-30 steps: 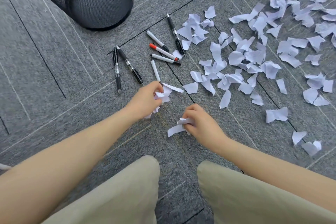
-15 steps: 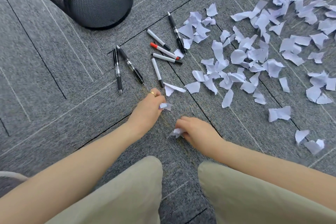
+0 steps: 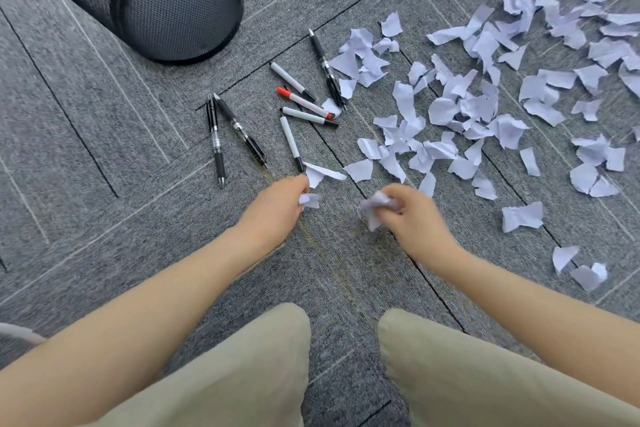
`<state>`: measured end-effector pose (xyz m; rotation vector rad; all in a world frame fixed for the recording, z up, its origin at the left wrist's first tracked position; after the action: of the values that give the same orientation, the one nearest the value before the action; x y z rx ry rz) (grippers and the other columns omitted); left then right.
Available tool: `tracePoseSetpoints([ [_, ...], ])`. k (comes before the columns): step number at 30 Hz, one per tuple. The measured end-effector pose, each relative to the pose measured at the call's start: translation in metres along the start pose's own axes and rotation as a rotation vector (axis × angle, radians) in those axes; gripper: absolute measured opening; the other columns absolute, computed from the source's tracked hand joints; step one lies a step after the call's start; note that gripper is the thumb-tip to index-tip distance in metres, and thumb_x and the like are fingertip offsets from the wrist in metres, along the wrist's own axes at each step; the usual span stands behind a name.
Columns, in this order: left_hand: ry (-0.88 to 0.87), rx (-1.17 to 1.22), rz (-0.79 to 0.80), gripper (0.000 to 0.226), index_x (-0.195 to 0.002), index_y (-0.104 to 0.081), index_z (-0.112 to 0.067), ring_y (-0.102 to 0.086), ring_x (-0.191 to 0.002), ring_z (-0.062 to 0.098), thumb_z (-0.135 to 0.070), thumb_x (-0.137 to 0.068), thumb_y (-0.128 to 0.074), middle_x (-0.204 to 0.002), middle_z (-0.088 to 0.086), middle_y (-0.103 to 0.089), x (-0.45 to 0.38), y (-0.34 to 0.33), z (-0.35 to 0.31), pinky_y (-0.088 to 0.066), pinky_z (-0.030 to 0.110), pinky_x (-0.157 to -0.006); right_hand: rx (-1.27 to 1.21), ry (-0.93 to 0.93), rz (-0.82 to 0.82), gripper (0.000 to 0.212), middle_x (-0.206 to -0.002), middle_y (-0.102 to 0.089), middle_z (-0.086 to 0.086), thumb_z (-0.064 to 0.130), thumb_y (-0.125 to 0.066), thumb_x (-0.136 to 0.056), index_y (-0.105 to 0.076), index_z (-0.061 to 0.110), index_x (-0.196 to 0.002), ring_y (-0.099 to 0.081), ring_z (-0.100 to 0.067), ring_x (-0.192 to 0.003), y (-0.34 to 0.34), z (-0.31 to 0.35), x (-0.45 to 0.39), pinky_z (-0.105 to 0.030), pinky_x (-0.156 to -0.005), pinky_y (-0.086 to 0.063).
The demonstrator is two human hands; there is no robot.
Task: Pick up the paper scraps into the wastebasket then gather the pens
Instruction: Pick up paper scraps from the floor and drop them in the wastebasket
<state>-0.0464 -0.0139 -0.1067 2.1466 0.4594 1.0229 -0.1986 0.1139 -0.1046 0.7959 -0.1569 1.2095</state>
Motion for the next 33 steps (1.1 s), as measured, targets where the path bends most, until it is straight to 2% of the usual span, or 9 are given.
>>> tracePoseSetpoints([
  [3,-0.058,0.062,-0.056,0.024,-0.114,-0.048,-0.013,-0.055,-0.07,0.015,-0.008,-0.091,-0.054,-0.097,0.004,-0.06,-0.011,0.011,-0.016,-0.05,0.032,-0.061,-0.107,-0.181,-0.239,0.008,-0.094,-0.063,-0.001,0.017,-0.06,-0.088,-0.055,0.017,-0.094,-0.045,-0.006,-0.056,0.043,-0.019,-0.008,-0.02,-0.051,-0.036],
  [7,-0.037,0.022,0.007,0.041,-0.128,-0.039,-0.016,-0.052,-0.065,0.016,-0.007,-0.091,-0.054,-0.093,0.01,-0.059,-0.03,0.013,-0.024,-0.041,0.029,-0.054,0.024,-0.284,-0.224,0.049,-0.128,-0.051,-0.007,0.017,-0.063,-0.086,-0.041,0.01,-0.129,-0.055,-0.022,-0.107,0.058,-0.044,-0.016,-0.034,-0.089,-0.045],
  [10,-0.002,-0.002,0.029,0.029,-0.117,-0.042,-0.013,-0.047,-0.057,0.014,-0.007,-0.091,-0.053,-0.088,0.009,-0.055,-0.033,0.011,-0.018,-0.036,0.028,-0.049,0.179,-0.169,-0.168,0.022,-0.102,-0.064,-0.013,0.013,-0.058,-0.087,-0.054,0.006,-0.107,-0.06,-0.028,-0.08,0.053,-0.043,-0.024,-0.035,-0.067,-0.047],
  [13,0.005,0.028,0.012,0.014,-0.103,-0.047,-0.01,-0.046,-0.057,0.011,-0.007,-0.091,-0.054,-0.082,0.005,-0.056,-0.031,0.009,-0.017,-0.032,0.026,-0.046,0.245,-0.114,-0.173,0.012,-0.075,-0.061,-0.024,0.008,-0.054,-0.086,-0.055,-0.003,-0.082,-0.045,-0.025,-0.057,0.053,-0.04,-0.025,-0.031,-0.049,-0.03],
  [20,0.066,0.148,-0.02,0.008,-0.088,-0.052,-0.014,-0.044,-0.054,0.006,-0.006,-0.091,-0.052,-0.075,-0.002,-0.051,-0.029,0.008,-0.011,-0.029,0.021,-0.044,0.228,-0.046,-0.225,0.005,-0.105,-0.047,0.0,0.012,-0.06,-0.087,-0.064,0.008,-0.088,-0.05,-0.016,-0.089,0.052,-0.041,-0.013,-0.03,-0.082,-0.041],
  [23,0.128,0.187,-0.003,0.008,-0.088,-0.053,-0.012,-0.041,-0.048,0.009,-0.005,-0.091,-0.051,-0.076,0.002,-0.053,-0.029,0.013,-0.01,-0.027,0.023,-0.041,0.131,-0.089,-0.211,0.011,-0.083,-0.063,-0.007,0.013,-0.059,-0.088,-0.064,0.012,-0.078,-0.056,-0.02,-0.066,0.055,-0.046,-0.005,-0.034,-0.062,-0.047],
  [27,0.166,0.229,-0.001,0.007,-0.094,-0.057,-0.005,-0.036,-0.049,0.009,-0.011,-0.089,-0.056,-0.079,0.003,-0.049,-0.028,0.034,-0.008,-0.023,0.024,-0.043,0.0,-0.08,-0.201,0.01,-0.059,-0.06,-0.002,0.017,-0.061,-0.088,-0.067,0.014,-0.082,-0.031,-0.006,-0.034,0.062,-0.024,-0.002,-0.014,-0.036,-0.023],
  [30,0.178,0.439,-0.091,0.015,-0.102,-0.06,-0.008,-0.034,-0.046,0.008,-0.017,-0.089,-0.058,-0.066,-0.004,-0.048,-0.026,0.072,-0.018,-0.028,0.017,-0.039,-0.055,0.041,-0.2,0.008,-0.063,-0.062,-0.002,0.018,-0.063,-0.087,-0.068,0.013,-0.084,-0.04,-0.004,-0.036,0.067,0.026,-0.017,-0.011,-0.039,-0.026],
  [33,0.109,0.634,-0.214,0.008,-0.094,-0.061,-0.014,-0.04,-0.042,0.002,-0.019,-0.087,-0.062,-0.064,-0.007,-0.052,-0.025,0.128,-0.035,-0.028,0.009,-0.037,-0.119,0.179,-0.202,0.005,-0.075,-0.07,-0.013,0.023,-0.066,-0.084,-0.068,0.021,-0.08,-0.051,-0.015,-0.052,0.069,0.097,-0.042,-0.029,-0.053,-0.038],
])
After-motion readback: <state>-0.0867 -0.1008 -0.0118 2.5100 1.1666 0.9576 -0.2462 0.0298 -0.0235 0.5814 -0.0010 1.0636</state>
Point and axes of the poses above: each hand's wrist, its own x-axis away from the middle knuckle, its own y-axis out of the back of the hand, z = x × y, the point moved 4 cm from there along -x, towards the middle knuckle
